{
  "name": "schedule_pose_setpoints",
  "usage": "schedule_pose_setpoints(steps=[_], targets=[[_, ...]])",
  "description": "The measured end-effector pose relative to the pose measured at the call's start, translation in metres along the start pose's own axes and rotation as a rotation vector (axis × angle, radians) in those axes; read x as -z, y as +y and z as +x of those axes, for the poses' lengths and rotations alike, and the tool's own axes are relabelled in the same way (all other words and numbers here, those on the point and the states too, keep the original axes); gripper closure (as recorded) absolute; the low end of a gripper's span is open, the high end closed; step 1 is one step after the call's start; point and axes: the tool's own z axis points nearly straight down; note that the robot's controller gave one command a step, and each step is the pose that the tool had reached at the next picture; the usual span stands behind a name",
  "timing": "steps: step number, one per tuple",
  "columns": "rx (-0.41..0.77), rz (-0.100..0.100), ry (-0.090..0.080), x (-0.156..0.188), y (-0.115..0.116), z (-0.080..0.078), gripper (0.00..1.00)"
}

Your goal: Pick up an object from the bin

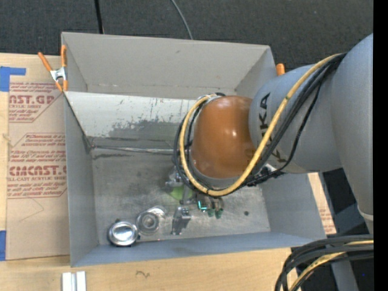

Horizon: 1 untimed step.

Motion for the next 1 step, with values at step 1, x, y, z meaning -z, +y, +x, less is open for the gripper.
schedule_pose_setpoints(steps=[1], targets=[[0.111, 0.000, -0.013, -0.0811, 0.0356, -0.0223, 0.00]])
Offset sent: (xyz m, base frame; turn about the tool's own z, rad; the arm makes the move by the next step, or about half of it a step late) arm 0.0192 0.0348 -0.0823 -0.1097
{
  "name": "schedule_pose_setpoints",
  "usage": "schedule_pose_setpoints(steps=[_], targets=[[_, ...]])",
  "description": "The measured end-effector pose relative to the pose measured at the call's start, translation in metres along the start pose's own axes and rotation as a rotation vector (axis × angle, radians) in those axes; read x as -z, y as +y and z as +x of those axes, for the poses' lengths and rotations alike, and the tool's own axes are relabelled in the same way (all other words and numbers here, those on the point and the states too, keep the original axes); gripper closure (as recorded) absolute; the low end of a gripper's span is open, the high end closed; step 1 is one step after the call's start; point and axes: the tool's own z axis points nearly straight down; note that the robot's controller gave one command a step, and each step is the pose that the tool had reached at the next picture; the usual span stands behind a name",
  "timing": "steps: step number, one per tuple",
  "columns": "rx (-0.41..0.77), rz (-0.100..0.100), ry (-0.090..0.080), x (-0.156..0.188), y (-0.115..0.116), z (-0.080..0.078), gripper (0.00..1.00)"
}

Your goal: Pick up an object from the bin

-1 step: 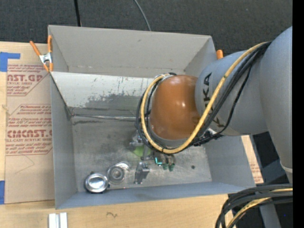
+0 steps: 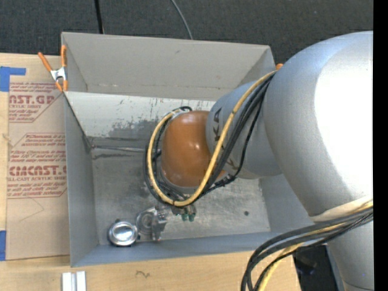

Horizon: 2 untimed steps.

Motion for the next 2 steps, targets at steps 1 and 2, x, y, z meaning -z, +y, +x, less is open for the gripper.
schedule_pose_setpoints(steps=[1, 2], targets=[[-0.001, -0.002, 0.003, 0.003, 0.001, 0.001, 1.00], [0.196, -0.002, -0.004, 0.170, 0.010, 0.006, 1.00]])
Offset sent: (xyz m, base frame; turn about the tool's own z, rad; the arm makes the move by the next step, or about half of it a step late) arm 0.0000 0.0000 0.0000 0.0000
